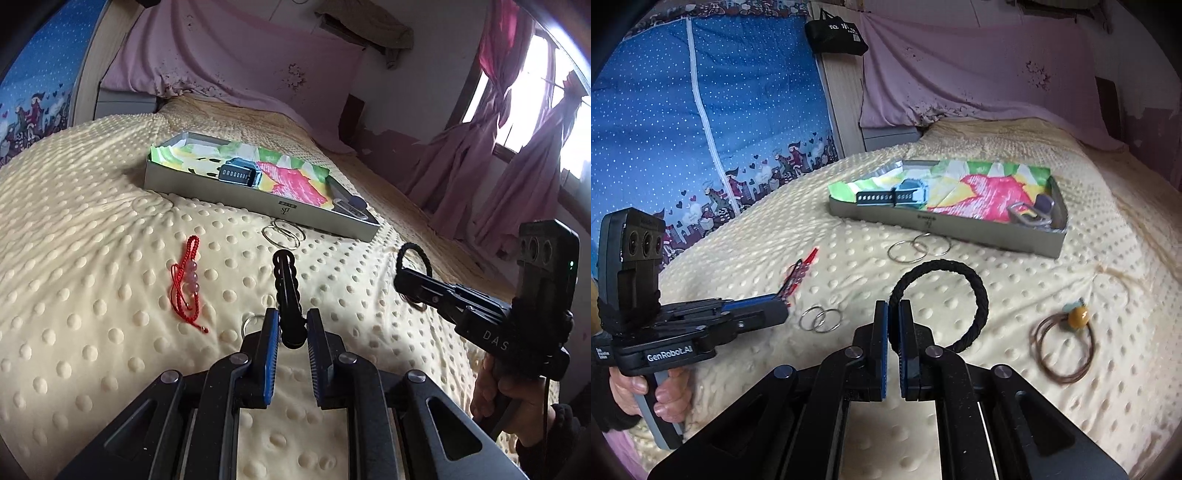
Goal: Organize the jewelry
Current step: 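Carry the bracelet and hair tie into the grey tray and open both tools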
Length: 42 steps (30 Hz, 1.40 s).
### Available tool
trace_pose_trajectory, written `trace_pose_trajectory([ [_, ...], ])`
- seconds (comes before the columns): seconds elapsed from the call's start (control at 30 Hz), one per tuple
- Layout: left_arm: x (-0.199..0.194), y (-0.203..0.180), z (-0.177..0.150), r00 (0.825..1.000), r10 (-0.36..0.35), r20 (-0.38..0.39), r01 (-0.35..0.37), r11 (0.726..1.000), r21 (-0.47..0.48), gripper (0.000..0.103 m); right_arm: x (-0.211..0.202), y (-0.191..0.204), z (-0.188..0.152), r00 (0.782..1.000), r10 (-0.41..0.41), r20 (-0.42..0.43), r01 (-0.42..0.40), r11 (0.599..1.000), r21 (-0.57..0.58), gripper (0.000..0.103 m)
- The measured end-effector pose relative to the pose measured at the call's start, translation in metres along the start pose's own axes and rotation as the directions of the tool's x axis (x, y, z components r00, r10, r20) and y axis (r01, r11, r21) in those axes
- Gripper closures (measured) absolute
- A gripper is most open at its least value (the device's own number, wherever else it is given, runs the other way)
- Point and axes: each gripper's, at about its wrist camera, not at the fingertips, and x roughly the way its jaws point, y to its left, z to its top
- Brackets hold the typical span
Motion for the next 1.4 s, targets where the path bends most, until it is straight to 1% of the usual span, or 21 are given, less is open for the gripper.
trace_pose_trajectory([
  [0.1,0.005,0.002,0.015,1.000,0.008,0.019,-0.007,1.000,-0.010,0.088,0.003,-0.011,0.008,1.000,-0.020,0.005,0.020,1.000,0.004,0.098],
  [0.23,0.012,0.007,0.049,0.997,0.043,0.061,-0.042,0.999,-0.013,0.088,0.016,-0.025,0.030,1.000,-0.027,0.009,0.027,1.000,0.007,0.098],
  [0.4,0.031,0.021,0.094,0.989,0.104,0.107,-0.103,0.995,-0.015,0.088,0.050,-0.031,0.070,1.000,-0.015,0.012,0.015,1.000,0.003,0.098],
  [0.5,0.046,0.029,0.118,0.984,0.133,0.118,-0.132,0.991,-0.018,0.088,0.075,-0.027,0.090,1.000,-0.004,0.011,0.004,1.000,0.006,0.098],
  [0.57,0.061,0.038,0.133,0.982,0.153,0.109,-0.151,0.988,-0.028,0.088,0.094,-0.025,0.102,1.000,0.000,0.000,0.000,1.000,0.010,0.098],
  [0.67,0.079,0.049,0.145,0.984,0.161,0.081,-0.158,0.987,-0.039,0.088,0.120,-0.024,0.112,1.000,-0.012,-0.026,0.013,1.000,0.020,0.098],
  [0.73,0.093,0.057,0.153,0.986,0.161,0.047,-0.159,0.986,-0.049,0.088,0.135,-0.025,0.116,0.999,-0.023,-0.045,0.025,0.999,0.031,0.098],
  [0.8,0.106,0.066,0.158,0.988,0.151,0.003,-0.151,0.985,-0.081,0.088,0.148,-0.027,0.117,0.997,-0.030,-0.069,0.033,0.999,0.040,0.098],
  [0.87,0.114,0.072,0.160,0.991,0.135,-0.017,-0.136,0.984,-0.111,0.088,0.157,-0.029,0.115,0.995,-0.042,-0.089,0.045,0.998,0.040,0.098],
  [0.93,0.119,0.073,0.161,0.992,0.126,-0.027,-0.129,0.986,-0.109,0.088,0.162,-0.032,0.113,0.995,-0.033,-0.096,0.038,0.998,0.048,0.098],
  [1.07,0.133,0.073,0.157,0.986,0.150,-0.069,-0.156,0.984,-0.088,0.088,0.173,-0.033,0.109,0.994,-0.022,-0.110,0.027,0.998,0.049,0.098],
  [1.13,0.137,0.075,0.155,0.987,0.131,-0.089,-0.140,0.985,-0.102,0.088,0.179,-0.033,0.107,0.991,-0.024,-0.130,0.031,0.998,0.052,0.098],
  [1.23,0.137,0.080,0.153,0.990,0.110,-0.085,-0.121,0.983,-0.141,0.088,0.183,-0.036,0.106,0.989,-0.030,-0.144,0.038,0.998,0.056,0.098],
  [1.33,0.134,0.080,0.149,0.990,0.121,-0.076,-0.132,0.980,-0.147,0.087,0.182,-0.036,0.106,0.989,-0.041,-0.146,0.050,0.997,0.059,0.097],
  [1.4,0.133,0.078,0.148,0.988,0.135,-0.076,-0.144,0.981,-0.132,0.080,0.181,-0.037,0.106,0.988,-0.049,-0.146,0.058,0.997,0.060,0.097],
])
